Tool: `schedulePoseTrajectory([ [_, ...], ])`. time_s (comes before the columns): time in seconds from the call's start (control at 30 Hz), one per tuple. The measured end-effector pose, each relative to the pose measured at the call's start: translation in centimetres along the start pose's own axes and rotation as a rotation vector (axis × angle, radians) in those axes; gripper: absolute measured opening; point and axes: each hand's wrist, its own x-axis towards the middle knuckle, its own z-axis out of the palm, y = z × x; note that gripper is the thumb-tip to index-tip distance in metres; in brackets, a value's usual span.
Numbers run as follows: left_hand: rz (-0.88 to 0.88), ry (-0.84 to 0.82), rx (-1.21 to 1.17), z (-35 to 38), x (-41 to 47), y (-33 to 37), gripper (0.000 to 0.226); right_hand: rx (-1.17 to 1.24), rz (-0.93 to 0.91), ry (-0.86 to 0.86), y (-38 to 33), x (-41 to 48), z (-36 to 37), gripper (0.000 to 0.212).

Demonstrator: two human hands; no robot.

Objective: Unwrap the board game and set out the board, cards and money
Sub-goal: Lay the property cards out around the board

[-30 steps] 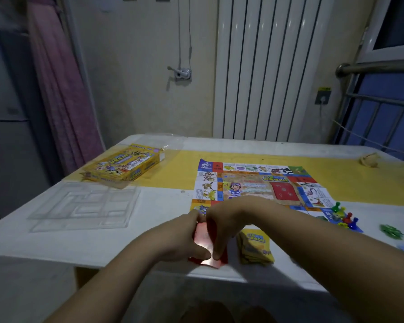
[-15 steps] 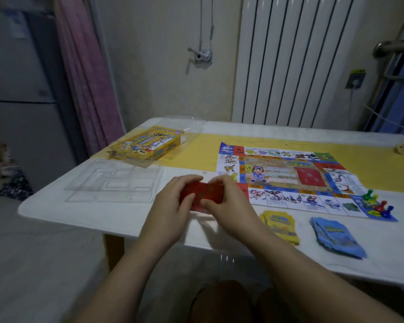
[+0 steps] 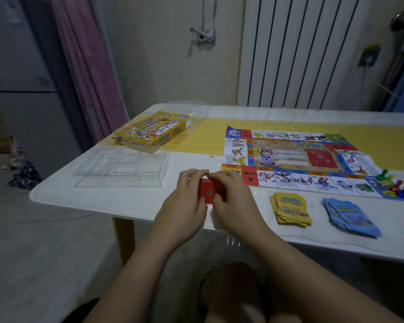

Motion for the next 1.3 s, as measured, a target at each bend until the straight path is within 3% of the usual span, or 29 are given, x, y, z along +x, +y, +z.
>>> schedulePoseTrajectory([
  [0.17,0.018,-0.043,0.113,0.3,-0.1,-0.1,0.055,0.006,0.071,-0.049,-0.3,0.3,-0.3,0.051],
  [0.23,-0.073,-0.062,-0.145,-0.4,0.4,0.1,0.047,0.042,0.099,-0.103,-0.5,0.8,-1.4,0.054],
  [0.33,-0.328,-0.031,-0.798,-2.3,1.5,1.1,0.032,0.037,0.017,-0.193,-1.7,1.7,-4.3,0.055],
  [0.4,-0.446,-0.225,-1.097,-3.6,2.2,2.0,0.034,-0.006,-0.036,-0.299,-2.8,2.4,-6.6,0.057],
  [0.47,-0.456,-0.500,-1.234,-4.4,2.8,3.0,0.038,-0.090,-0.087,-0.401,-3.7,2.8,-8.6,0.059],
  [0.53,-0.382,-0.632,-1.278,-4.4,3.4,3.7,0.032,-0.155,-0.131,-0.457,-4.3,2.8,-10.3,0.060],
  [0.67,-0.315,-0.662,-1.360,-3.1,4.5,5.4,0.028,-0.240,-0.143,-0.430,-4.2,2.5,-12.8,0.063],
  [0.93,-0.417,-0.721,-1.570,0.0,7.0,9.6,0.036,-0.124,-0.085,-0.257,-0.3,2.9,-15.9,0.068],
  [1.13,-0.324,-0.755,-1.548,2.6,9.5,12.4,0.049,-0.077,-0.044,-0.173,2.3,1.3,-17.1,0.112],
  [1.3,-0.303,-0.775,-1.539,4.5,11.3,14.0,0.051,0.097,-0.002,-0.082,4.3,2.1,-18.8,0.099],
])
